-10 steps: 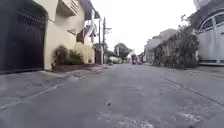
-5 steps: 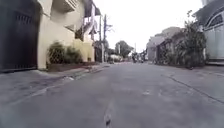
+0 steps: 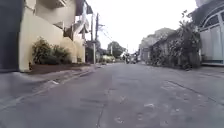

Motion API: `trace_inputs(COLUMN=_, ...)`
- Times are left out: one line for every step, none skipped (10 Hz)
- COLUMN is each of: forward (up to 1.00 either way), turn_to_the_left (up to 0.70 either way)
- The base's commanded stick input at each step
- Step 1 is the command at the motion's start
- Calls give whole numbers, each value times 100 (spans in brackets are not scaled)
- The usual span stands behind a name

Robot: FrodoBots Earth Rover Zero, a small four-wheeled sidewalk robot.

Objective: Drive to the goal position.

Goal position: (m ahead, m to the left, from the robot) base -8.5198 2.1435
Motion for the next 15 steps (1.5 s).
trace_inputs(forward=100, turn_to_the_left=4)
trace_inputs(forward=100, turn_to_the_left=-14)
trace_inputs(forward=100, turn_to_the_left=-34)
trace_inputs(forward=100, turn_to_the_left=0)
trace_inputs(forward=100, turn_to_the_left=4)
trace_inputs(forward=100, turn_to_the_left=4)
trace_inputs(forward=100, turn_to_the_left=4)
trace_inputs(forward=100, turn_to_the_left=4)
trace_inputs(forward=100, turn_to_the_left=4)
trace_inputs(forward=100, turn_to_the_left=-5)
trace_inputs(forward=100, turn_to_the_left=-30)
trace_inputs(forward=100, turn_to_the_left=-12)
trace_inputs(forward=100, turn_to_the_left=4)
trace_inputs(forward=100, turn_to_the_left=4)
trace_inputs(forward=100, turn_to_the_left=4)
